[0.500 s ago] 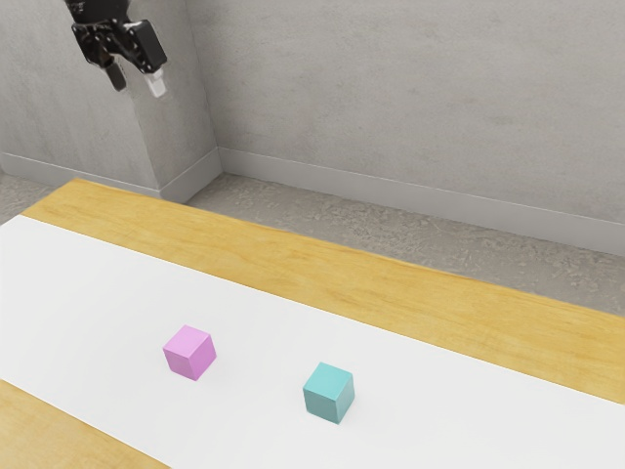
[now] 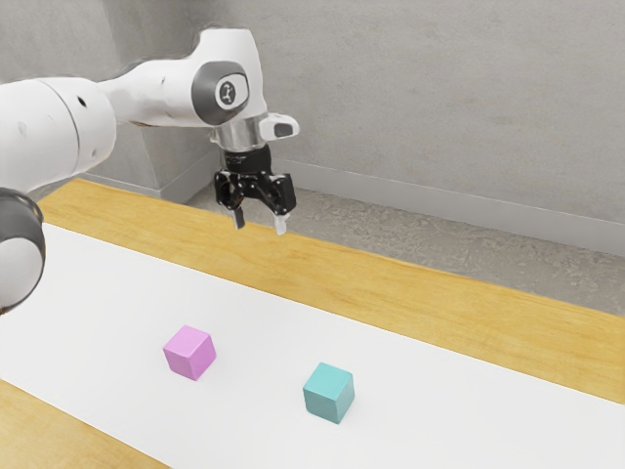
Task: Pick up the blue block with one arm, and put the blue block on the pink block with one arm
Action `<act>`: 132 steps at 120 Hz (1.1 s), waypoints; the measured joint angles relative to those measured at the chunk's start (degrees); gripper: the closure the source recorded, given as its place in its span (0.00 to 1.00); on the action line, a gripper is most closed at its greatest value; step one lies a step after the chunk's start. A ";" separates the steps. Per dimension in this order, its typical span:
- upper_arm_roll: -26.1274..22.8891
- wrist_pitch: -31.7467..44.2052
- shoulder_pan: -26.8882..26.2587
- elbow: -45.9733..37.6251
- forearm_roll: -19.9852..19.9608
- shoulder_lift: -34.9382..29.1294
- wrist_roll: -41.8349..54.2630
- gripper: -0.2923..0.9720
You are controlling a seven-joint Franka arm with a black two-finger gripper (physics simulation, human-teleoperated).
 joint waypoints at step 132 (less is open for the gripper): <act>-12.29 43.14 -11.61 -38.60 6.21 -7.52 -15.36 0.26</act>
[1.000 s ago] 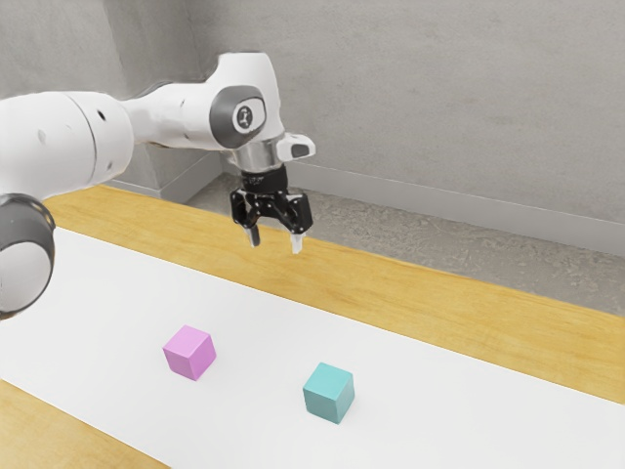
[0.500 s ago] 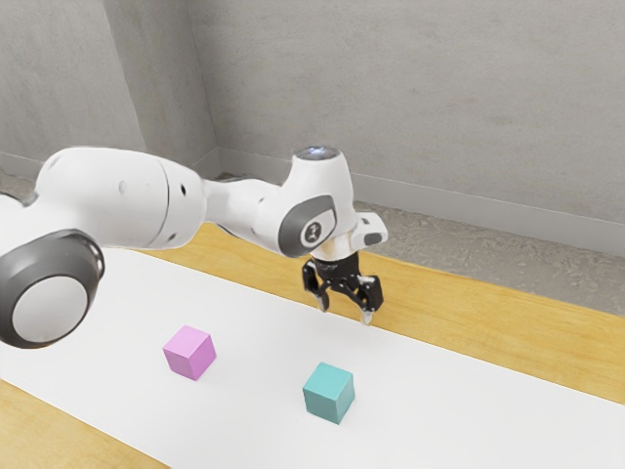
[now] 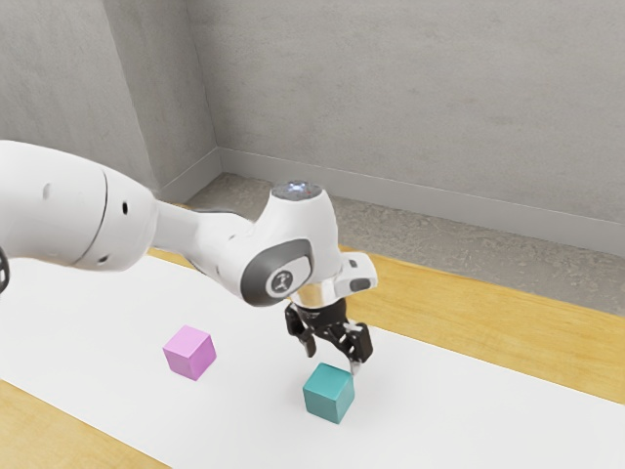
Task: Pick up the blue block with one arm, and put the blue block on the pink block with one arm
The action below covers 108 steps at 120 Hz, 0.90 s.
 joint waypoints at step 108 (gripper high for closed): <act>-0.95 5.91 -1.02 -5.89 4.59 0.19 -4.96 0.32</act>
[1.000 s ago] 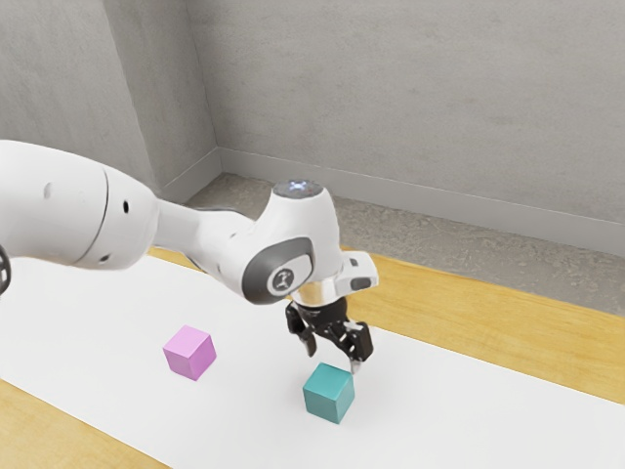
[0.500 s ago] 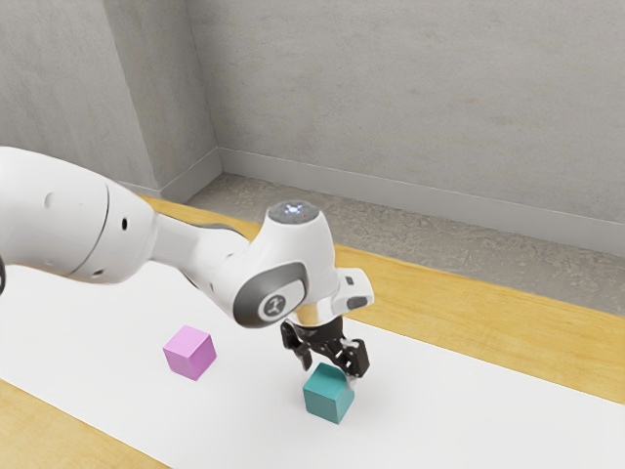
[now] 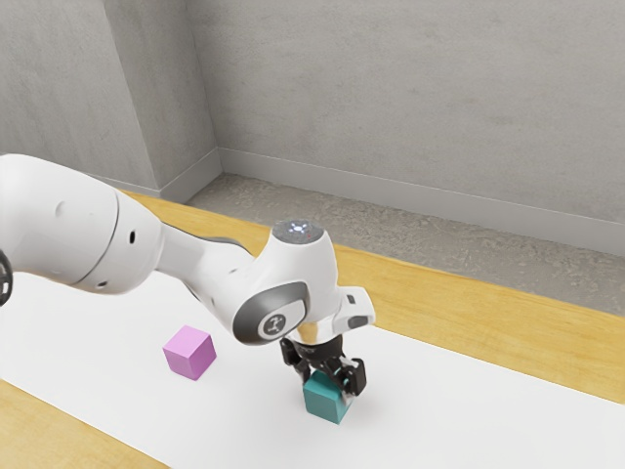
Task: Pick up the blue block with one arm, and put the blue block on the pink block with one arm
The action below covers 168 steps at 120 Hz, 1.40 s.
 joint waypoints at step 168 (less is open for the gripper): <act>0.84 -3.76 25.25 -14.50 2.12 -24.30 17.87 0.48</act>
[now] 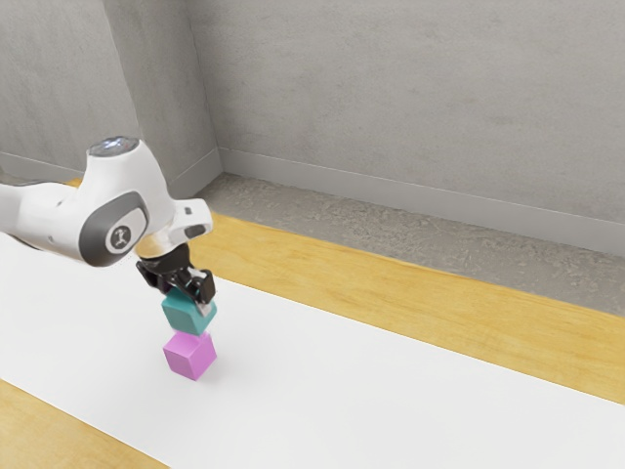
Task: Pick up the blue block with one arm, and put the blue block on the pink block with one arm
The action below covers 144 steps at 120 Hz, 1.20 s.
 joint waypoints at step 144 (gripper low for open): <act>-0.20 -3.33 1.39 -0.80 -3.70 1.31 5.17 0.47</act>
